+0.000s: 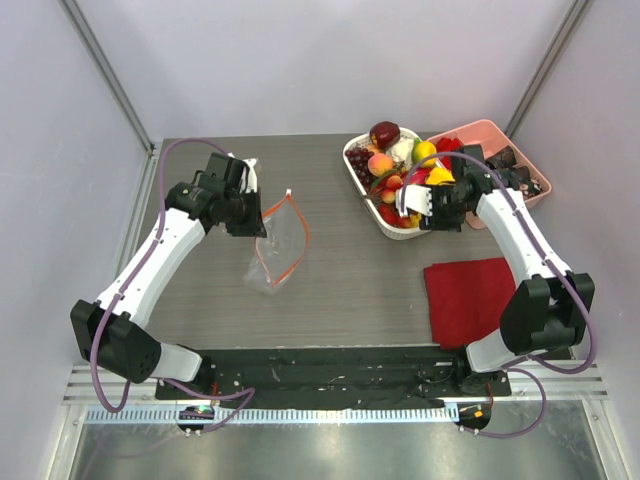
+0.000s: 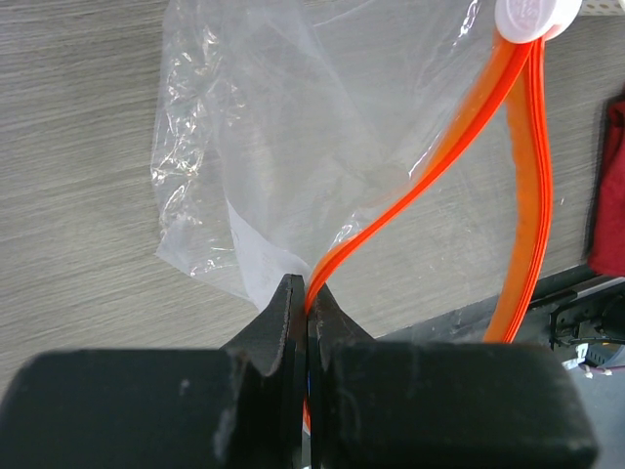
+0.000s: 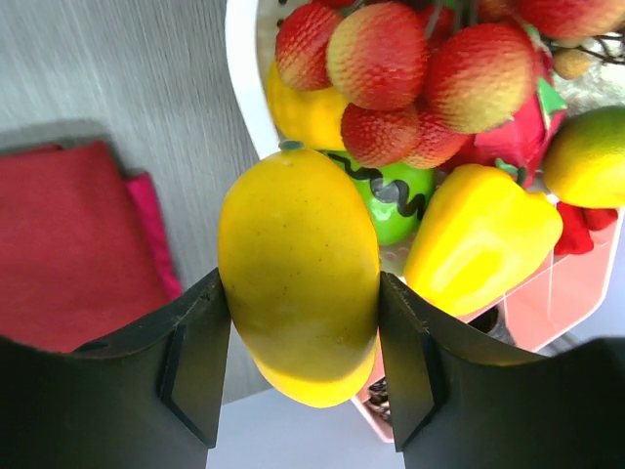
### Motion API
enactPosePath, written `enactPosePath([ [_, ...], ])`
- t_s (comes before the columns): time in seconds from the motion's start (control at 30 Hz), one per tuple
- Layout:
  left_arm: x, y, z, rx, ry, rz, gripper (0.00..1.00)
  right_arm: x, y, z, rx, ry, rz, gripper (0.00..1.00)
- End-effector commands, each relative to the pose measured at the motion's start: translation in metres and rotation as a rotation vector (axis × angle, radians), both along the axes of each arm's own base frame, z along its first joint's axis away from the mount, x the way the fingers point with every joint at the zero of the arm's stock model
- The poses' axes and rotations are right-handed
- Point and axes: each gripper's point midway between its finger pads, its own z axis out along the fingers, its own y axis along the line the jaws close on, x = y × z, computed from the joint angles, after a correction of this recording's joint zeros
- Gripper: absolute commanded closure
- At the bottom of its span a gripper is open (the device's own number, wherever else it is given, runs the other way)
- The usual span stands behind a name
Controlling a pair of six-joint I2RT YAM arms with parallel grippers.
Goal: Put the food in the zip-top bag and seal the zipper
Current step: Pick up the fake fruit from the bin, then place the fake fruit in the zipper food storage bag.
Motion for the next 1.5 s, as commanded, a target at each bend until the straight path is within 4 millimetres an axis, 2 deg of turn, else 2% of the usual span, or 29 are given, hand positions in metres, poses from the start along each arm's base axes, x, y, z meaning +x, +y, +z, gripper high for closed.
enactPosePath([
  [0.0, 0.005, -0.006, 0.013, -0.032, -0.044, -0.016, 1.0, -0.006, 0.037, 0.073, 0.247, -0.064, -0.043, 0.73],
  [0.03, 0.004, -0.008, 0.014, -0.04, -0.048, -0.021, 1.0, -0.003, 0.048, 0.103, 0.316, -0.106, -0.053, 0.73],
  [0.1, 0.004, -0.011, 0.015, -0.061, -0.045, -0.028, 1.0, -0.007, 0.074, 0.131, 0.492, -0.074, -0.128, 0.74],
  [0.13, 0.004, -0.013, 0.017, -0.073, -0.046, -0.032, 1.0, -0.008, 0.1, 0.163, 0.594, -0.102, -0.078, 0.74],
  [0.17, 0.002, -0.017, 0.018, -0.096, -0.042, -0.048, 1.0, -0.014, 0.115, 0.177, 0.713, -0.049, -0.149, 0.74],
  [0.2, 0.004, -0.016, 0.02, -0.112, -0.043, -0.042, 1.0, -0.017, 0.128, 0.193, 0.784, -0.049, -0.15, 0.74],
  [0.23, 0.005, -0.018, 0.023, -0.135, -0.042, -0.043, 1.0, -0.019, 0.154, 0.218, 0.889, -0.066, -0.092, 0.76],
  [0.27, 0.005, -0.021, 0.025, -0.163, -0.026, -0.035, 1.0, -0.024, 0.165, 0.234, 0.961, -0.067, -0.078, 0.77],
  [0.3, 0.005, -0.023, 0.029, -0.198, -0.016, -0.038, 1.0, -0.03, 0.179, 0.245, 1.069, 0.009, -0.139, 0.77],
  [0.33, 0.004, -0.026, 0.033, -0.216, -0.009, -0.041, 1.0, -0.029, 0.196, 0.264, 1.156, -0.019, -0.091, 0.78],
  [0.4, 0.0, -0.033, 0.042, -0.273, 0.009, -0.049, 1.0, -0.039, 0.214, 0.283, 1.308, 0.086, -0.131, 0.8],
  [0.43, -0.002, -0.037, 0.047, -0.301, 0.011, -0.054, 1.0, -0.037, 0.221, 0.298, 1.369, 0.062, -0.092, 0.8],
  [0.53, -0.012, -0.049, 0.059, -0.393, 0.042, -0.084, 1.0, -0.046, 0.247, 0.315, 1.511, 0.193, -0.124, 0.81],
  [0.63, -0.015, -0.052, 0.061, -0.415, 0.056, -0.078, 1.0, -0.055, 0.271, 0.323, 1.585, 0.285, -0.132, 0.82],
  [0.7, -0.016, -0.053, 0.062, -0.426, 0.058, -0.081, 1.0, -0.063, 0.289, 0.32, 1.607, 0.323, -0.127, 0.82],
  [0.73, -0.016, -0.054, 0.063, -0.435, 0.066, -0.078, 1.0, -0.062, 0.296, 0.316, 1.605, 0.333, -0.139, 0.82],
  [0.8, -0.015, -0.056, 0.064, -0.451, 0.068, -0.077, 1.0, -0.073, 0.315, 0.306, 1.585, 0.378, -0.136, 0.82],
  [0.9, -0.016, -0.058, 0.065, -0.471, 0.081, -0.078, 1.0, -0.073, 0.334, 0.282, 1.545, 0.413, -0.184, 0.83],
  [1.0, -0.016, -0.058, 0.065, -0.483, 0.086, -0.072, 1.0, -0.069, 0.343, 0.255, 1.506, 0.45, -0.264, 0.85],
  [1.03, -0.016, -0.057, 0.066, -0.486, 0.082, -0.068, 1.0, -0.067, 0.346, 0.248, 1.496, 0.463, -0.282, 0.86],
  [1.07, -0.016, -0.055, 0.067, -0.49, 0.079, -0.064, 1.0, -0.067, 0.348, 0.231, 1.463, 0.498, -0.333, 0.86],
  [1.13, -0.016, -0.054, 0.069, -0.499, 0.068, -0.058, 1.0, -0.069, 0.349, 0.209, 1.415, 0.532, -0.391, 0.86],
  [1.17, -0.017, -0.054, 0.072, -0.509, 0.061, -0.058, 1.0, -0.071, 0.348, 0.193, 1.385, 0.543, -0.419, 0.86],
  [1.27, -0.021, -0.054, 0.069, -0.524, 0.073, -0.054, 1.0, -0.07, 0.342, 0.161, 1.32, 0.524, -0.485, 0.86],
  [1.43, -0.025, -0.055, 0.062, -0.545, 0.102, -0.055, 1.0, -0.072, 0.34, 0.145, 1.275, 0.566, -0.568, 0.86],
  [1.47, -0.024, -0.055, 0.06, -0.547, 0.103, -0.051, 1.0, -0.076, 0.341, 0.142, 1.262, 0.592, -0.573, 0.83],
])
